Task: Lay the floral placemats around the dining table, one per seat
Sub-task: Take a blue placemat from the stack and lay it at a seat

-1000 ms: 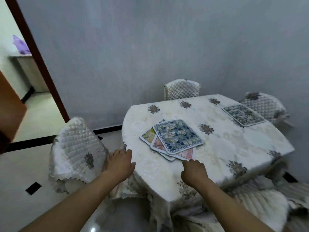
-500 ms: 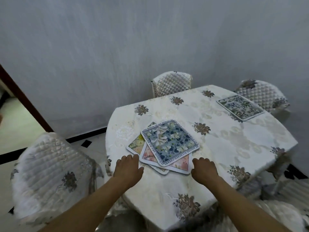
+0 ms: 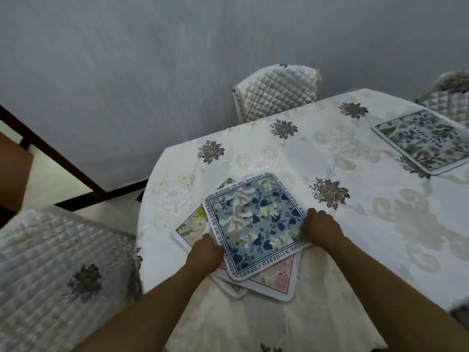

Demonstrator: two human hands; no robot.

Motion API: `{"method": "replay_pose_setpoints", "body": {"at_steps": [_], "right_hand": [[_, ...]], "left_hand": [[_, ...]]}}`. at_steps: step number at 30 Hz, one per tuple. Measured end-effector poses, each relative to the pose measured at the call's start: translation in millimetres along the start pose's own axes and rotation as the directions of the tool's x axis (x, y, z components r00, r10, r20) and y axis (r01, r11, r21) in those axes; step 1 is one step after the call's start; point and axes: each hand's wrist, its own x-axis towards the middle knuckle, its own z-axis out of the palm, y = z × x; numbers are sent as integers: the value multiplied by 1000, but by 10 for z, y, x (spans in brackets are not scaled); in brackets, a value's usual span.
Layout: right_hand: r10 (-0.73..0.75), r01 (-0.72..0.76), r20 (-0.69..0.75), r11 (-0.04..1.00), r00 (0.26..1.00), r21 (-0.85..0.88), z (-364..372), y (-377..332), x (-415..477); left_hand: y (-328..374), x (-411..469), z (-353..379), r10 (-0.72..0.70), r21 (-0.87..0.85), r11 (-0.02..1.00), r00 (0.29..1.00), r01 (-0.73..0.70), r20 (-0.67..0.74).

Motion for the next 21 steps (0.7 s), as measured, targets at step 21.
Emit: {"method": "replay_pose_setpoints", "body": {"at_steps": [21], "right_hand": [[-24, 89, -217, 951, 976, 295, -133, -113, -113]], "left_hand": [[-54, 29, -27, -71, -333, 942, 994, 39, -86]]}}
